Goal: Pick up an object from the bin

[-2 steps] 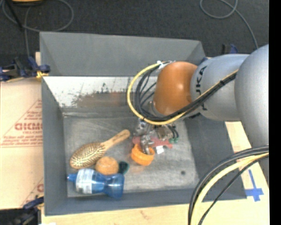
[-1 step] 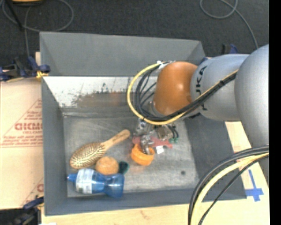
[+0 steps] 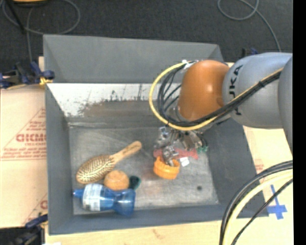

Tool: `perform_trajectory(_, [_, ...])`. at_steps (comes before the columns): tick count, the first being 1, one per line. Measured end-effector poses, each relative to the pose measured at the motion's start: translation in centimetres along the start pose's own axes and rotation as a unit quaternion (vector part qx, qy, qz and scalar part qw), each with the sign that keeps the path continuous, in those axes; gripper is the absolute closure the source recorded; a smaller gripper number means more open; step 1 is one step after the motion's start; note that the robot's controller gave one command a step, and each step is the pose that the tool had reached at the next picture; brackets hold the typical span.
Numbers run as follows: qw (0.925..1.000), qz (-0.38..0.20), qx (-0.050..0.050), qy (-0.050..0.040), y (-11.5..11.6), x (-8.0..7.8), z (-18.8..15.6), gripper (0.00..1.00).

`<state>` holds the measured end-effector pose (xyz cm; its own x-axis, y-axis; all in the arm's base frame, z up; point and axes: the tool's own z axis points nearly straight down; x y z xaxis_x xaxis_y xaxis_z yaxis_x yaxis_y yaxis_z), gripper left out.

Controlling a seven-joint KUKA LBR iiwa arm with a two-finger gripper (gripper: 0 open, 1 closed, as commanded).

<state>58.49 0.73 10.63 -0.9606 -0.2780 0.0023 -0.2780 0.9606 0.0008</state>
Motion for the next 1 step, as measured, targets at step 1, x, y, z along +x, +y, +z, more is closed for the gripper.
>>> perform_trajectory(1, [0.9967,0.081,0.000,-0.0036,1.77,-2.26,-12.53,1.00])
